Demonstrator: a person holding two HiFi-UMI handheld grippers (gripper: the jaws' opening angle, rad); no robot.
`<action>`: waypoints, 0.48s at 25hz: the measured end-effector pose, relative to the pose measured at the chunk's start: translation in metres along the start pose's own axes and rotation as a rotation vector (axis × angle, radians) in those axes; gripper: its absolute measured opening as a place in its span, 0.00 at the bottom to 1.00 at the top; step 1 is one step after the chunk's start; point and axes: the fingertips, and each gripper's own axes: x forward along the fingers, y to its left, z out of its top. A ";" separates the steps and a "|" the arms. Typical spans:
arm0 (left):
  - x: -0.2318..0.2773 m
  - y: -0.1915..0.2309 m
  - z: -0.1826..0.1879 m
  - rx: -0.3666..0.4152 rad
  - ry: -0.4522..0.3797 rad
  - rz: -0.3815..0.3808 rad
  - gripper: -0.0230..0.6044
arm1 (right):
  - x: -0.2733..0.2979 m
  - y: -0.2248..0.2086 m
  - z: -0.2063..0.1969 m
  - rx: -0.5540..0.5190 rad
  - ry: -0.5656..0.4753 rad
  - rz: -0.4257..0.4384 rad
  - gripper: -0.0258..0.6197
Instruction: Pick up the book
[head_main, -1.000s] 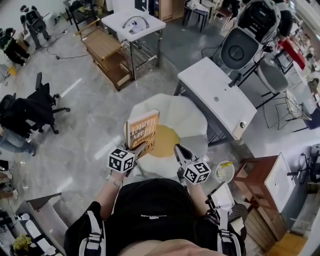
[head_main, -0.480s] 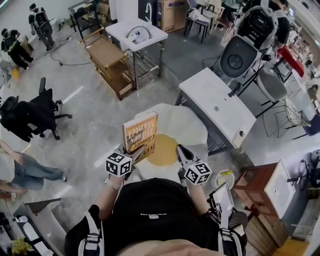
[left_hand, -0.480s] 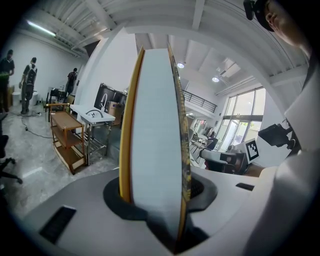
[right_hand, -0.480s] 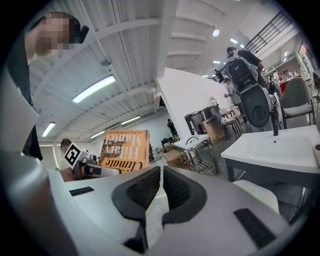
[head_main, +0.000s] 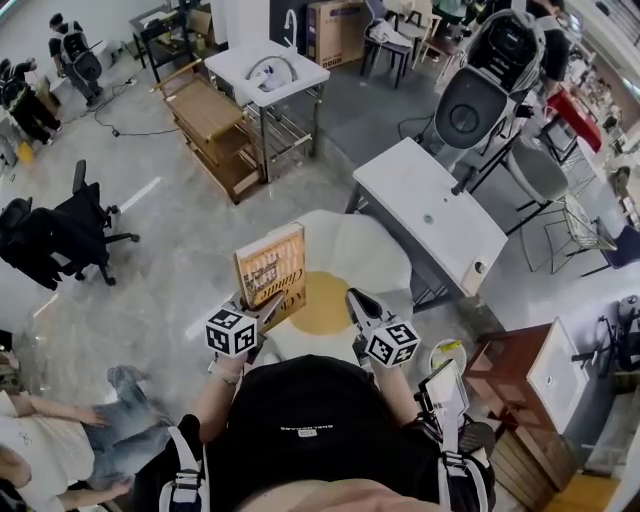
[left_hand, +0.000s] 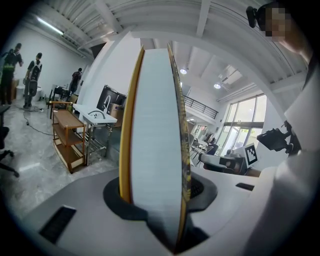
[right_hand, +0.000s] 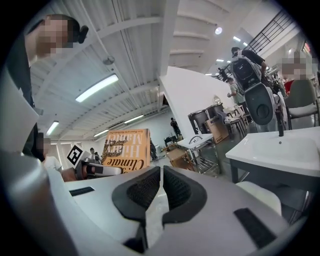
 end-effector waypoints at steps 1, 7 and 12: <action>0.000 0.000 0.000 -0.004 -0.004 -0.001 0.28 | 0.001 0.002 0.001 -0.017 0.006 0.007 0.09; -0.004 0.006 -0.003 -0.025 -0.010 0.009 0.28 | 0.007 0.009 0.000 -0.033 0.017 0.032 0.09; -0.007 0.006 -0.008 -0.026 -0.006 0.011 0.28 | 0.005 0.007 -0.005 -0.024 0.023 0.020 0.09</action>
